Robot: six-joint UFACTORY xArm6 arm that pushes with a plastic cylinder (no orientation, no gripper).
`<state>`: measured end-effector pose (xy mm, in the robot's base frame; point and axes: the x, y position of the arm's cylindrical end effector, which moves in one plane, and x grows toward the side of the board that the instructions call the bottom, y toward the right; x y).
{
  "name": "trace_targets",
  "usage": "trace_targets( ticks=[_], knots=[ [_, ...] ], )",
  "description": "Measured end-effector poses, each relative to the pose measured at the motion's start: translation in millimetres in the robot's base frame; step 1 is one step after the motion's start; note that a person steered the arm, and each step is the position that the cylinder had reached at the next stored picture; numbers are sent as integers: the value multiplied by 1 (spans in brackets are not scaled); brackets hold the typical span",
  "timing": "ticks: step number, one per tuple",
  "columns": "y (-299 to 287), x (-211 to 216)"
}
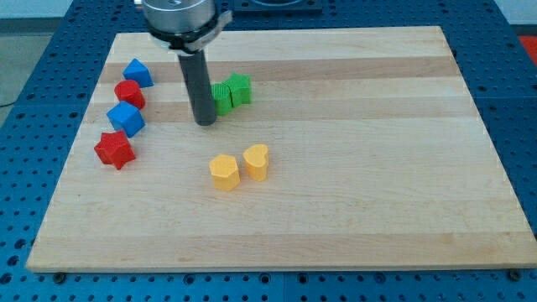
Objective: Move the green circle along with green star towards the top right
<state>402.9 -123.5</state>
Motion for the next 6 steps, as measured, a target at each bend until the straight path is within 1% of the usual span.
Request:
trace_targets(
  ticks=[1,2,4,5,6],
  knots=[
    [-23,0],
    [-13,-11],
    [12,-30],
    [25,-52],
    [59,-62]
  ],
)
